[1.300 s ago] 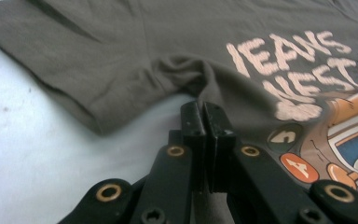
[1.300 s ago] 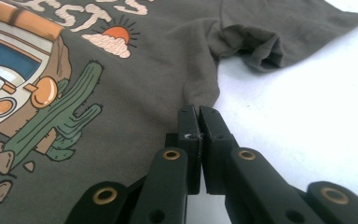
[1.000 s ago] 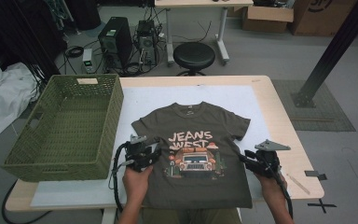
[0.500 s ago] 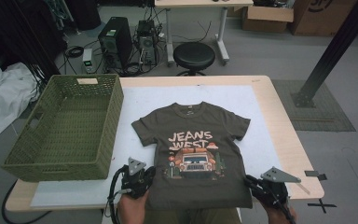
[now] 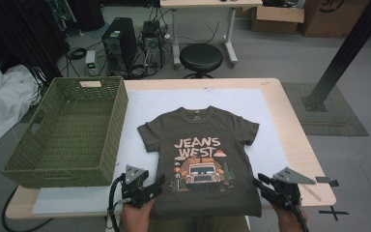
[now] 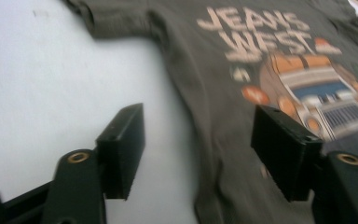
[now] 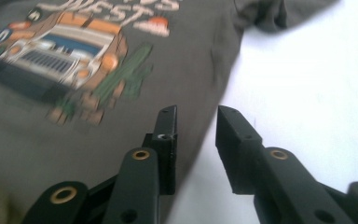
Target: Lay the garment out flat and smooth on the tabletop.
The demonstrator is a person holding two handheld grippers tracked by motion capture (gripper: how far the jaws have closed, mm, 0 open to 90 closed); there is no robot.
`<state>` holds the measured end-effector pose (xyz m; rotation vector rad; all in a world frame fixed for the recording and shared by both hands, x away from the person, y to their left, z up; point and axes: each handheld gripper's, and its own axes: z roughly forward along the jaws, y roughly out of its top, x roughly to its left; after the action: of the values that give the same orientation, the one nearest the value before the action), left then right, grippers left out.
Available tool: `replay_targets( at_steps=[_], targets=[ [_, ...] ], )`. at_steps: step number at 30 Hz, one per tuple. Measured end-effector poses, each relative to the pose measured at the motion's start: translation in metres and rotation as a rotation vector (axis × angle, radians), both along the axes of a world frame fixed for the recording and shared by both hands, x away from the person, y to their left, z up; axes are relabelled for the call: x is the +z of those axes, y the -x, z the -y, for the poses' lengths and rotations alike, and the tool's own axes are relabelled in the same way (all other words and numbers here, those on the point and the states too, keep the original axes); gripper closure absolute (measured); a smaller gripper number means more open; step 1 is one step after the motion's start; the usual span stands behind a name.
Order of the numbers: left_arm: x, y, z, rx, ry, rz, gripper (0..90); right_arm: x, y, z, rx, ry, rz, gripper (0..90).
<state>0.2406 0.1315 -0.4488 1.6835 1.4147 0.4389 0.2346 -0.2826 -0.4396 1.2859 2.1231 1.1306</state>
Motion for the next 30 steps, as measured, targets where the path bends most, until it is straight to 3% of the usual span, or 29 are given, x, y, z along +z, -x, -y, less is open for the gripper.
replay_targets(
  at_steps=[2, 3, 5, 8, 11, 13, 15, 17, 20, 21, 23, 25, 26, 28, 30],
  targets=[
    [0.002, -0.011, 0.002, 0.006, 0.006, 0.012, 33.2, 0.002, -0.017, -0.011, 0.04, 0.024, -0.006, 79.5],
    [0.003, -0.014, 0.002, 0.01, 0.005, 0.014, 32.6, 0.002, -0.028, -0.021, 0.064, 0.073, -0.021, 81.3],
    [0.006, -0.023, 0.004, 0.006, 0.005, 0.018, 32.3, -0.003, -0.037, -0.026, 0.071, 0.1, -0.065, 81.6],
    [0.01, -0.035, 0.006, -0.001, 0.002, 0.036, 32.2, -0.007, -0.034, -0.02, 0.057, 0.074, -0.075, 82.8],
    [0.012, -0.056, 0.009, 0.004, -0.055, 0.042, 34.1, -0.003, -0.034, -0.013, 0.067, 0.073, -0.11, 81.5],
    [0.012, -0.072, 0.007, 0.037, -0.081, 0.032, 35.2, 0.003, -0.046, -0.008, 0.052, 0.04, -0.088, 77.6],
    [0.012, -0.086, 0.002, 0.072, -0.078, 0.034, 35.5, 0.011, -0.068, -0.006, 0.015, 0.015, -0.043, 74.6],
    [0.011, -0.098, -0.002, 0.094, -0.098, 0.026, 36.4, 0.017, -0.095, -0.009, -0.021, 0.024, -0.005, 70.4],
    [0.006, -0.114, -0.008, 0.111, -0.08, 0.0, 36.8, 0.019, -0.134, -0.015, -0.055, 0.043, 0.043, 65.8],
    [0.004, -0.118, -0.008, 0.109, -0.093, -0.016, 36.8, 0.016, -0.143, -0.018, -0.054, 0.055, 0.043, 66.7],
    [0.0, -0.123, -0.008, 0.111, -0.122, -0.054, 37.2, 0.009, -0.154, -0.023, -0.031, 0.094, -0.02, 69.4],
    [0.001, -0.123, -0.006, 0.113, -0.167, -0.051, 39.1, -0.002, -0.156, -0.025, -0.018, 0.155, -0.087, 70.9],
    [0.001, -0.122, -0.005, 0.117, -0.2, -0.047, 45.9, -0.006, -0.152, -0.02, -0.025, 0.133, -0.058, 71.8],
    [0.001, -0.121, -0.003, 0.114, -0.256, -0.042, 51.1, -0.007, -0.147, -0.013, -0.034, 0.105, -0.051, 74.2],
    [0.001, -0.119, -0.004, 0.129, -0.297, -0.04, 57.2, -0.008, -0.144, -0.01, -0.029, 0.12, -0.038, 74.7]
  ],
)
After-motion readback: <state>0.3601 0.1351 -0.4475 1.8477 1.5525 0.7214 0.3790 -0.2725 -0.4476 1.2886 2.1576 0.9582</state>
